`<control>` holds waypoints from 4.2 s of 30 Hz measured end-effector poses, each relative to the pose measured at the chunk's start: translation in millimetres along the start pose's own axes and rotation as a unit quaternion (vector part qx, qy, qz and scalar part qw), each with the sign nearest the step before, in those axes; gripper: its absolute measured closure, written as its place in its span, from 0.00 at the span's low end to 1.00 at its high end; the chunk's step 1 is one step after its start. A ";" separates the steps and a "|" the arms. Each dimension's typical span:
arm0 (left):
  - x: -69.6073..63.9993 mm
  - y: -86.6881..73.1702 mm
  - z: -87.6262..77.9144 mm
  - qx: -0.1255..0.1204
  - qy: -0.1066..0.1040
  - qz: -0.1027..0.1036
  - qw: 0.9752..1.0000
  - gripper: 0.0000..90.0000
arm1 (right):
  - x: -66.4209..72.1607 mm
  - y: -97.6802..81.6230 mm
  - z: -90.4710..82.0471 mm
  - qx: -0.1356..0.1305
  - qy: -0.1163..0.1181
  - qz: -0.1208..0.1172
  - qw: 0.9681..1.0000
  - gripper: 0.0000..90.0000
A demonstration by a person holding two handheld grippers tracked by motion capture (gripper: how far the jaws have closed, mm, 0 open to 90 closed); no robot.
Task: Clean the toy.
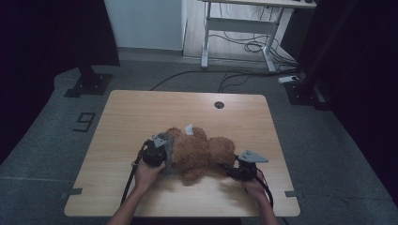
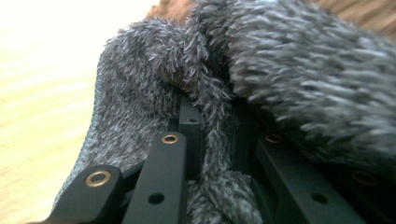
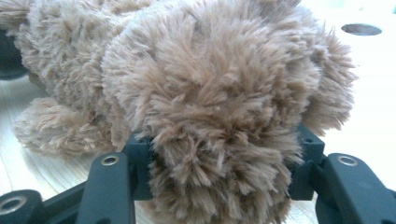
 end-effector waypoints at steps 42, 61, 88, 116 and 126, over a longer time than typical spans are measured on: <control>-75.3 51.2 -8.2 -0.084 -0.057 0.052 0.993 0.87 | -15.2 34.2 -20.5 -0.008 -0.005 0.094 0.996 0.03; -72.5 35.0 -31.5 -0.109 -0.107 0.006 0.988 0.87 | -3.3 22.8 24.1 0.079 0.037 0.122 0.989 0.18; -11.4 2.9 -34.7 -0.041 -0.162 -0.181 0.969 0.89 | 13.9 21.9 10.4 -0.005 0.048 0.045 0.998 0.52; -2.4 4.3 -32.2 -0.053 -0.136 -0.144 0.979 0.88 | 5.5 20.7 28.6 -0.054 0.029 -0.017 0.998 0.46; -1.7 8.6 -46.4 -0.059 -0.139 -0.141 0.978 0.87 | 10.1 9.6 18.9 -0.067 0.031 -0.023 0.997 0.46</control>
Point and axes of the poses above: each handheld gripper's, and its own axes: z roughly forward along the jaws, y roughly out of its top, x roughly to its left, the point moved 5 cm from there along z, roughly forward along the jaws, and after that the axes turned 8 degrees about -x, right-handed, at the moved point
